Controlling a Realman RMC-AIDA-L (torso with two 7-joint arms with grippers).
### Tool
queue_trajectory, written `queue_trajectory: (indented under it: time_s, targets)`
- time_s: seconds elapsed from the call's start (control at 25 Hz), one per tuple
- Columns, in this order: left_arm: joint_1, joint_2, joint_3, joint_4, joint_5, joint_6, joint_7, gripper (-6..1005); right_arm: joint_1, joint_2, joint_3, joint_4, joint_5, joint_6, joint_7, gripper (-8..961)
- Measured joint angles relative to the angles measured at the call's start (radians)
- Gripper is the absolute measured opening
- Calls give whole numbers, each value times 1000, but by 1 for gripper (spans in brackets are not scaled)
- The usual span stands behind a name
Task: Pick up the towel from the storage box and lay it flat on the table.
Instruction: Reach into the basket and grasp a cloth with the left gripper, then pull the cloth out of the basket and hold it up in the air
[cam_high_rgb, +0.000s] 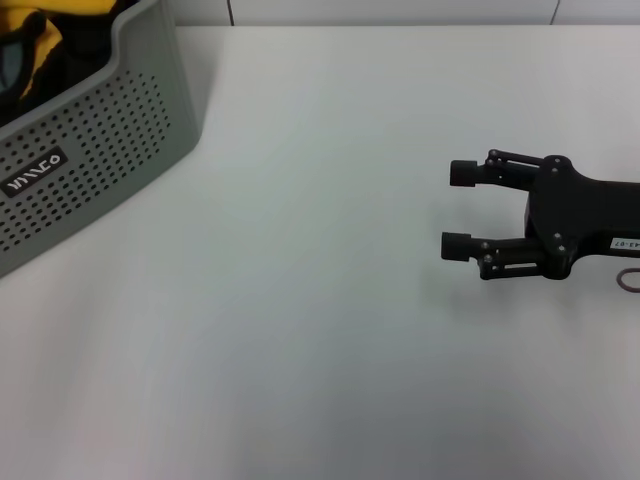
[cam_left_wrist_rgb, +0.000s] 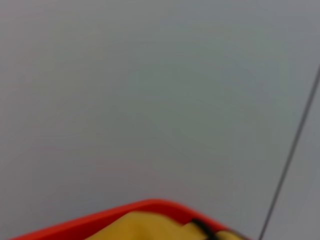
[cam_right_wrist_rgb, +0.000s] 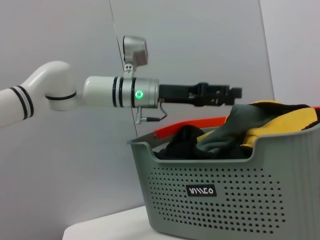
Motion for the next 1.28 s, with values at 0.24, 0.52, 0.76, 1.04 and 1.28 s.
queue_trajectory:
  time_s: [0.24, 0.52, 0.76, 1.04, 1.28]
  targets:
    - [-6, 1, 3, -104, 31, -38, 10, 726, 9, 1, 0, 0, -5, 3, 0, 872]
    - [-84, 3, -5, -194, 74, -40, 43, 654, 15, 3, 0, 0, -5, 3, 3, 872]
    - [-94, 1, -2, -184, 23, -40, 67, 434, 11, 4, 1, 0, 0, 3, 2, 872]
    - [-50, 1, -4, -176, -214, 19, 182, 165, 7, 3, 6, 1, 2, 3, 0, 871]
    - [-33, 19, -41, -227, -472, 348, 305, 80, 6, 3, 10, -2, 6, 2, -5, 871]
